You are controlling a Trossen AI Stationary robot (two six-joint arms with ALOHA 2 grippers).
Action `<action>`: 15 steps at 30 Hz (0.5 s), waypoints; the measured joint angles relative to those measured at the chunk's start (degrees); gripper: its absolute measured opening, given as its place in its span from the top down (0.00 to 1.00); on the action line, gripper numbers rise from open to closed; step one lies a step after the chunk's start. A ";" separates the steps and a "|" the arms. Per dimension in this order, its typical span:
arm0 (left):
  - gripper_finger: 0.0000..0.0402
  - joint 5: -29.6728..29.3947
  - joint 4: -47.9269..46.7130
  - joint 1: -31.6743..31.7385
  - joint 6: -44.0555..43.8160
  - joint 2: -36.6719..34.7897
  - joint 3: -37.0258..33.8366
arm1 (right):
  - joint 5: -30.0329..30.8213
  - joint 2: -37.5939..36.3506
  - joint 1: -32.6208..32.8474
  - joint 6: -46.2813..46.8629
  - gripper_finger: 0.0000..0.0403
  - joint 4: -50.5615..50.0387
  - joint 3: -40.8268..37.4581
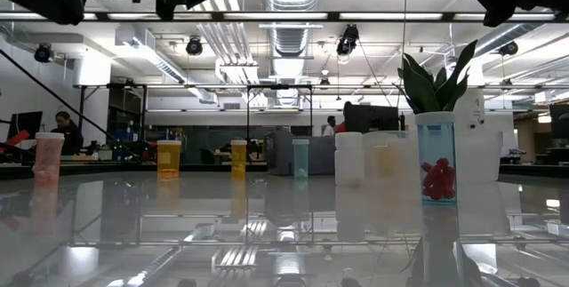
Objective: Pick and place medicine bottles into bin by pill shape (circle, oval)
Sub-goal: Put the small yellow pill bottle into the black bin
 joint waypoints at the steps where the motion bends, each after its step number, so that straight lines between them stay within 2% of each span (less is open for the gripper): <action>1: 0.63 0.01 -1.53 0.06 -0.58 0.06 0.80 | -0.04 -0.02 -0.02 -0.08 0.45 0.04 -0.26; 12: 0.63 0.09 -38.10 1.92 -11.99 -1.86 13.71 | 0.25 -0.13 -0.04 1.30 0.45 -1.20 -2.71; 15: 0.63 0.09 -46.25 2.48 -13.74 -1.86 17.03 | 3.56 -0.01 -0.02 1.90 0.45 -1.11 -2.71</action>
